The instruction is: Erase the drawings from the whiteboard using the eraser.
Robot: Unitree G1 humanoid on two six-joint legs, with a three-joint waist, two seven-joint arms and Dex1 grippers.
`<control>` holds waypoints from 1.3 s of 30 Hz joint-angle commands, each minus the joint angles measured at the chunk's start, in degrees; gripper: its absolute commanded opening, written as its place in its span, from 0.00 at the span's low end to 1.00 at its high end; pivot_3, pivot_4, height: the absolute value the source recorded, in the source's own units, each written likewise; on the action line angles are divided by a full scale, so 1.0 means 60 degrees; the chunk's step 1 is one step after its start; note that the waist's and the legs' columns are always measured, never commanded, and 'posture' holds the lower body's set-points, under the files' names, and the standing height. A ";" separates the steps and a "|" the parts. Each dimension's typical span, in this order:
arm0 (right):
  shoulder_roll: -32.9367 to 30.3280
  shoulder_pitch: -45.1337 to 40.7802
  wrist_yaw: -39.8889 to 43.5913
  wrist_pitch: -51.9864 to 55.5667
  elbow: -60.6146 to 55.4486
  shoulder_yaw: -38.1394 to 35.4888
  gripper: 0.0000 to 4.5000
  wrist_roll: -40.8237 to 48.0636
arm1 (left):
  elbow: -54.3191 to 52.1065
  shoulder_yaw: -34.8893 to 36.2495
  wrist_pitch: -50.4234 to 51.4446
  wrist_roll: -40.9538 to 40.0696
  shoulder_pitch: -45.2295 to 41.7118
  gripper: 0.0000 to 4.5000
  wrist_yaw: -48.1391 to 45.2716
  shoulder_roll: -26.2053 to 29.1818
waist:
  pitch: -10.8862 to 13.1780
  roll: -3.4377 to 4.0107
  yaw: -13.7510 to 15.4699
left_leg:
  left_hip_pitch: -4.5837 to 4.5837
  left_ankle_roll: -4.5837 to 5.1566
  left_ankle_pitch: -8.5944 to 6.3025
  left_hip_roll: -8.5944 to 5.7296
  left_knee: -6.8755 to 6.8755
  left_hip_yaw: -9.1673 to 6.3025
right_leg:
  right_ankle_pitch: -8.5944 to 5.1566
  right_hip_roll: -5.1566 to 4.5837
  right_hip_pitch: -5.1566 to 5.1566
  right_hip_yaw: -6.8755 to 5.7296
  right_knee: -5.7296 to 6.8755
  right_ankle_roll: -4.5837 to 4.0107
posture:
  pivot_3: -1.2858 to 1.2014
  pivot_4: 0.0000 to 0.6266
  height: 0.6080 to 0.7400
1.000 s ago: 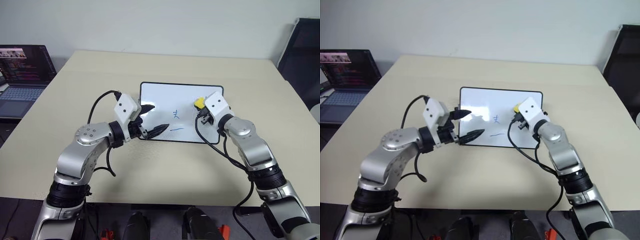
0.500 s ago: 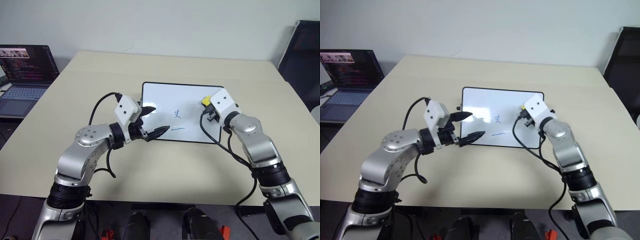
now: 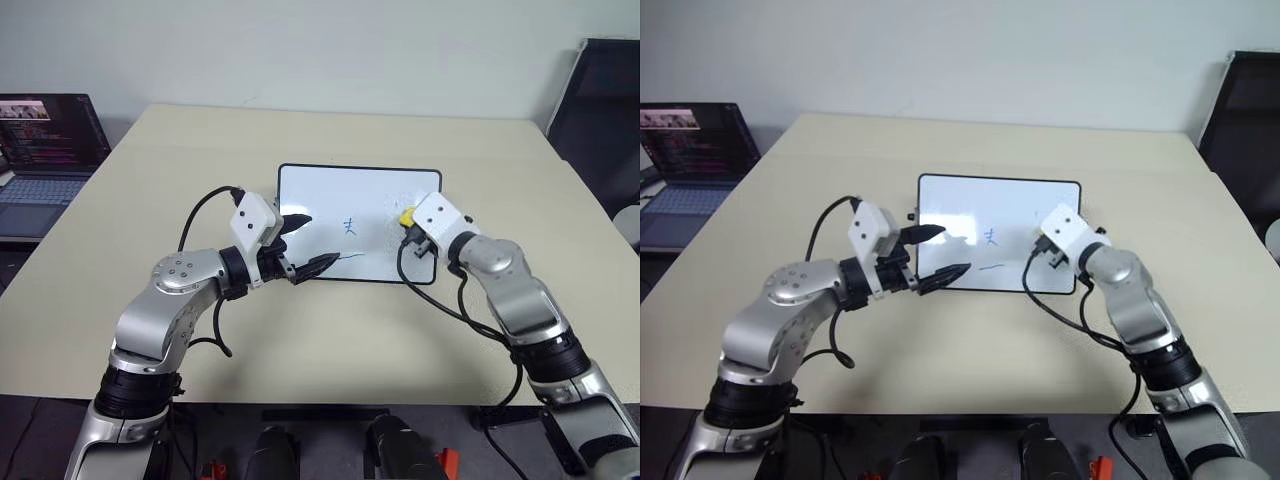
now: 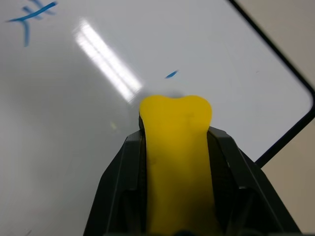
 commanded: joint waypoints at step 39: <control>0.0428 0.4035 0.1505 -0.0775 -0.4450 -0.2565 0.29 0.3075 | 0.0584 0.2627 -0.1111 -0.0585 0.2130 1.00 -0.0091 0.0628 | 0.0010 0.0008 0.0158 | -0.0006 -0.0050 -0.0036 0.0004 -0.0132 -0.0021 | -0.0110 -0.0002 -0.0021 -0.0039 -0.0016 -0.0036 | 0.52 0.24 1.00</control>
